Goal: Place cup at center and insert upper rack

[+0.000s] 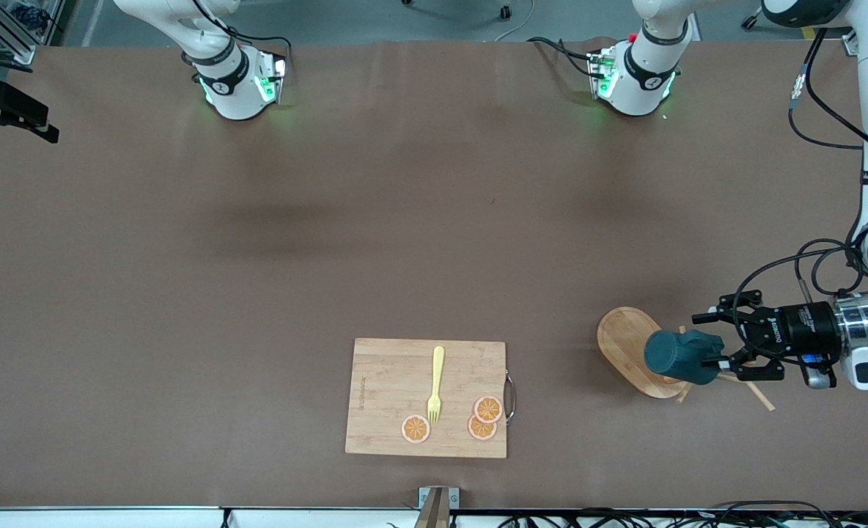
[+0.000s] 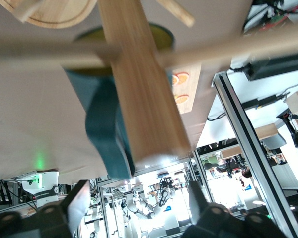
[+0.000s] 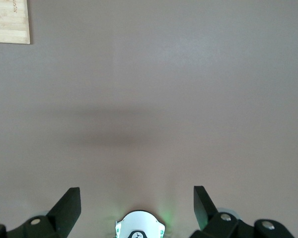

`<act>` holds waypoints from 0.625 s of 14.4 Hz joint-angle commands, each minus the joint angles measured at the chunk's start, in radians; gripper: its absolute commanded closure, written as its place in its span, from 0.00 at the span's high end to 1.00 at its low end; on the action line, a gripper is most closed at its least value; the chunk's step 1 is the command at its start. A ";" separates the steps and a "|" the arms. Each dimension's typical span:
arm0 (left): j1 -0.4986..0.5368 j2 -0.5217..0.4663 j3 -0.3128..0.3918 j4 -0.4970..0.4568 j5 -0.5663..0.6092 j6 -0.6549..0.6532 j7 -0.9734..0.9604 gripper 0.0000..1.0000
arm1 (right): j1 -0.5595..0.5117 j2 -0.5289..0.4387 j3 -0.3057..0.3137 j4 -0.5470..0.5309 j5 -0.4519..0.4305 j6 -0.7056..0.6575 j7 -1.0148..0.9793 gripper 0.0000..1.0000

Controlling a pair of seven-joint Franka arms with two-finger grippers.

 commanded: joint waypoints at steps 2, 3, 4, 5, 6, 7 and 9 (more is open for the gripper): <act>-0.033 -0.128 -0.007 -0.011 0.099 -0.025 0.008 1.00 | -0.001 -0.025 0.002 -0.025 -0.008 0.002 -0.001 1.00; -0.054 -0.165 -0.019 -0.011 0.167 -0.025 0.009 1.00 | -0.001 -0.025 0.000 -0.025 -0.008 0.002 -0.001 1.00; -0.076 -0.196 -0.040 -0.011 0.256 -0.025 0.009 1.00 | -0.001 -0.025 0.000 -0.025 -0.008 0.002 -0.001 1.00; -0.096 -0.220 -0.065 -0.011 0.359 -0.025 0.012 1.00 | -0.001 -0.025 0.002 -0.025 -0.008 0.002 -0.001 1.00; -0.114 -0.240 -0.096 -0.011 0.462 -0.023 0.018 1.00 | -0.001 -0.025 0.002 -0.025 -0.008 0.002 -0.001 1.00; -0.127 -0.257 -0.141 -0.011 0.587 -0.023 0.033 1.00 | -0.001 -0.025 0.002 -0.025 -0.008 0.002 -0.001 1.00; -0.125 -0.300 -0.235 -0.022 0.840 -0.025 0.108 1.00 | -0.001 -0.025 0.000 -0.025 -0.008 0.002 -0.001 1.00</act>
